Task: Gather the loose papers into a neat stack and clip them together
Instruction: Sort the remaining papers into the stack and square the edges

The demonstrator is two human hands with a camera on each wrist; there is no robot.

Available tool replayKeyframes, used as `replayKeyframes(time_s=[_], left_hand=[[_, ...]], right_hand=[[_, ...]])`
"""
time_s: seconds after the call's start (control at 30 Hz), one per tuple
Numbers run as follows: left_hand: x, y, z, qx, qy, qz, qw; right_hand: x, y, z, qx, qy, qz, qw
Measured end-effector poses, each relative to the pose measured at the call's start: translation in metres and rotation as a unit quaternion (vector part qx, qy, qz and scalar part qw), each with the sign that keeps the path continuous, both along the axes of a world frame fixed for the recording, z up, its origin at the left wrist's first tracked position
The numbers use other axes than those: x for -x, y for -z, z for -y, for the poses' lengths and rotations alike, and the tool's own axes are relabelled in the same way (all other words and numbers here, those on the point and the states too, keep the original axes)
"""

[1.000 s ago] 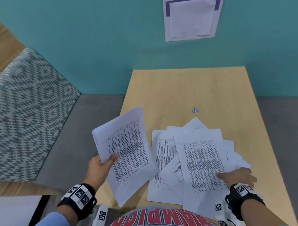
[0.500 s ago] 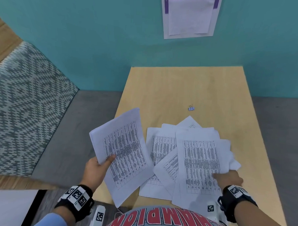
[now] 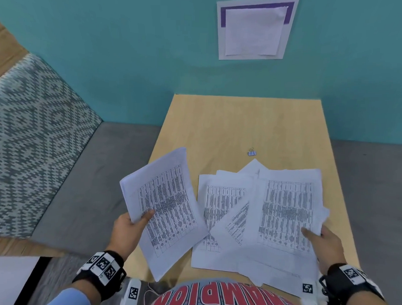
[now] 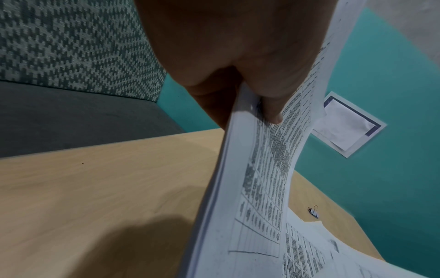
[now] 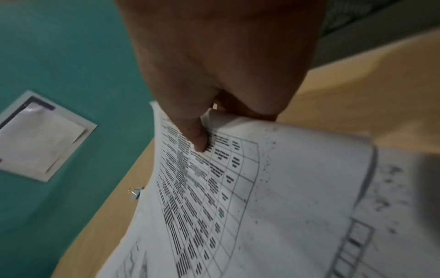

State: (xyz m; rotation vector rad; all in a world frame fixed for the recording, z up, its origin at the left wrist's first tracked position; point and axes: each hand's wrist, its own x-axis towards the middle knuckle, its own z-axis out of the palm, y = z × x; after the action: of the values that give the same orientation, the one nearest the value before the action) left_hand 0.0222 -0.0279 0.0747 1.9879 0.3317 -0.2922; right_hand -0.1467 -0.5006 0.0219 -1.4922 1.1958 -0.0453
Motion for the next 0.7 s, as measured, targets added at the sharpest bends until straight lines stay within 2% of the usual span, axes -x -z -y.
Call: replayKeyframes(time_s=[0.1,0.17,0.37,0.47,0.57,0.7], left_hand=[[-0.002,0.002,0.005,-0.004,0.006,0.002,1.000],[-0.003,0.002,0.009,-0.001,0.008,0.004,1.000],[-0.008,-0.003,0.021,0.008,0.019,0.014,1.000],[-0.013,-0.005,0.024,-0.003,0.029,0.015,0.999],[-0.016,-0.008,0.028,0.000,0.028,0.011,1.000],[-0.020,-0.010,0.034,0.003,0.028,0.006,1.000]], right_hand=[[0.009,-0.008,0.007,0.119,-0.097,-0.028,0.988],[0.014,-0.013,0.008,0.166,-0.126,-0.020,0.978],[0.020,-0.036,0.028,0.191,-0.113,0.045,0.974],[0.019,-0.050,0.040,0.184,-0.076,0.066,0.978],[0.012,-0.066,0.045,0.173,-0.098,0.083,0.977],[0.002,-0.077,0.054,0.168,-0.023,0.132,0.977]])
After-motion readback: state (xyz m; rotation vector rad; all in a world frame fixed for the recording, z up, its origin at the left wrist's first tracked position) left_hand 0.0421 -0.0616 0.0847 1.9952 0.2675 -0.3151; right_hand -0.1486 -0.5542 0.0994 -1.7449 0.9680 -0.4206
